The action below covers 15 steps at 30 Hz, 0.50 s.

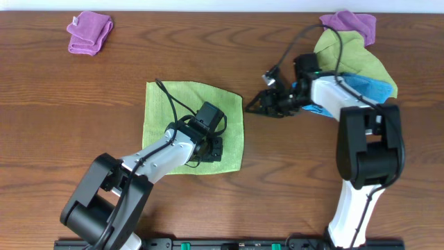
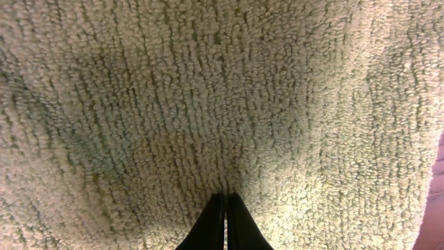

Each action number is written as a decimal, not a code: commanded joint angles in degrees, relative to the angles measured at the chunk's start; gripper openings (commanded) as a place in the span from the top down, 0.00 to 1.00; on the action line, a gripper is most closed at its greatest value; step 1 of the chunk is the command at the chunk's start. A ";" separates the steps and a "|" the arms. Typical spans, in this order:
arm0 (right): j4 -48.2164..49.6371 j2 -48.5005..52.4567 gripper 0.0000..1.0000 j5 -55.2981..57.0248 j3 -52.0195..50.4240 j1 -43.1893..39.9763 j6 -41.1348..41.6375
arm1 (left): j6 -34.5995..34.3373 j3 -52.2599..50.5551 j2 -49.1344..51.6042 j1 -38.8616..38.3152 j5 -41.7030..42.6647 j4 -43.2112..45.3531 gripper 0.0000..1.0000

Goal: Fold the cloth

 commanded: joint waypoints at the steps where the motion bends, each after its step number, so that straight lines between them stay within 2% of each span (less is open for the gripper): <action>1: 1.36 0.04 0.44 1.73 0.48 2.78 0.02 | 0.85 -4.00 3.80 -0.20 -1.62 -3.15 0.94; 3: 2.62 0.09 0.41 4.07 0.48 4.15 0.90 | 0.85 -4.00 3.80 -0.20 -1.64 -3.08 0.94; 8: 5.95 1.11 0.42 7.30 0.48 5.70 3.67 | 0.85 -4.00 3.80 -0.20 -1.62 -2.95 0.94; 15: 11.52 6.03 0.39 2.38 0.48 5.75 9.29 | 0.85 -4.00 3.80 -0.20 -1.27 -2.95 0.94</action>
